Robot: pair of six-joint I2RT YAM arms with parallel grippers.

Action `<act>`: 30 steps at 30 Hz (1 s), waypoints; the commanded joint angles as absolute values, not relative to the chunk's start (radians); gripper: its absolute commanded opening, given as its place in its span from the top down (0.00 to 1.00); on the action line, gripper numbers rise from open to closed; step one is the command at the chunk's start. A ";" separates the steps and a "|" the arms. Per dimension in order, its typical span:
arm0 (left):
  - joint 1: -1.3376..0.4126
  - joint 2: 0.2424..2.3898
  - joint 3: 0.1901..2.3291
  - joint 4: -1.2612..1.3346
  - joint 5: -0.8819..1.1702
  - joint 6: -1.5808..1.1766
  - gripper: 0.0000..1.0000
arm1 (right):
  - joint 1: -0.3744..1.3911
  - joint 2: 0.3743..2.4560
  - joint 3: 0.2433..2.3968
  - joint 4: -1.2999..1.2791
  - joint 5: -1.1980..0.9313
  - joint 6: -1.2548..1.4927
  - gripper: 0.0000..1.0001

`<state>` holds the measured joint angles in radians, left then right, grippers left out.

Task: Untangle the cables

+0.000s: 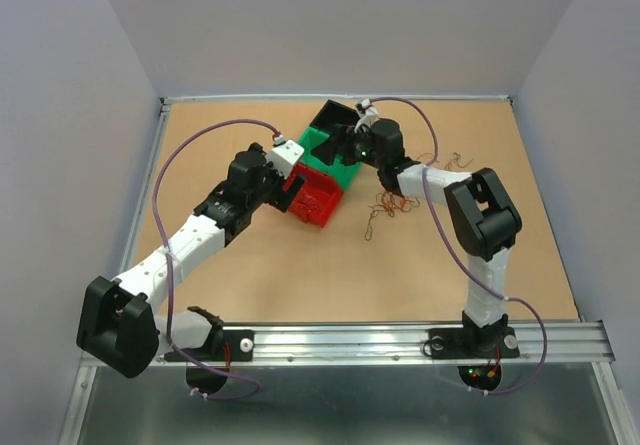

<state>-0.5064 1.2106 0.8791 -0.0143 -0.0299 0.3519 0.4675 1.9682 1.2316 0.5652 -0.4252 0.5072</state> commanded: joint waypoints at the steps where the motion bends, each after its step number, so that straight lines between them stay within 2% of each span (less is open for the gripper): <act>1: -0.495 1.158 0.824 0.101 -0.049 0.357 0.01 | 0.502 2.066 1.395 0.515 -0.356 0.578 0.00; 7: -0.477 1.212 0.801 0.149 -0.051 0.350 0.02 | 0.554 2.209 1.574 0.423 -0.356 0.577 0.00; 9: -0.463 1.232 0.805 0.153 -0.052 0.342 0.05 | 0.569 2.252 1.632 0.388 -0.345 0.572 0.00; 12: -0.431 1.269 0.816 0.146 -0.026 0.337 0.14 | 0.577 2.287 1.676 0.356 -0.339 0.568 0.19; 16: -0.403 1.328 0.838 0.118 0.029 0.342 0.21 | 0.578 2.284 1.667 0.368 -0.351 0.563 0.42; 17: -0.400 1.335 0.842 0.112 0.035 0.342 0.21 | 0.578 2.278 1.658 0.382 -0.350 0.561 0.54; 18: -0.393 1.336 0.845 0.112 0.041 0.341 0.22 | 0.578 2.264 1.640 0.390 -0.345 0.555 0.60; 19: -0.388 1.338 0.845 0.112 0.049 0.341 0.22 | 0.580 2.255 1.629 0.400 -0.330 0.552 0.72; 21: -0.384 1.336 0.845 0.112 0.054 0.339 0.23 | 0.581 2.240 1.609 0.414 -0.315 0.537 0.82; 23: -0.380 1.332 0.845 0.112 0.063 0.339 0.23 | 0.581 2.220 1.583 0.429 -0.298 0.528 0.90; 26: -0.377 1.328 0.844 0.110 0.075 0.339 0.26 | 0.586 2.200 1.557 0.452 -0.285 0.500 0.95; 30: -0.371 1.331 0.847 0.106 0.086 0.339 0.28 | 0.598 2.174 1.513 0.495 -0.268 0.450 0.96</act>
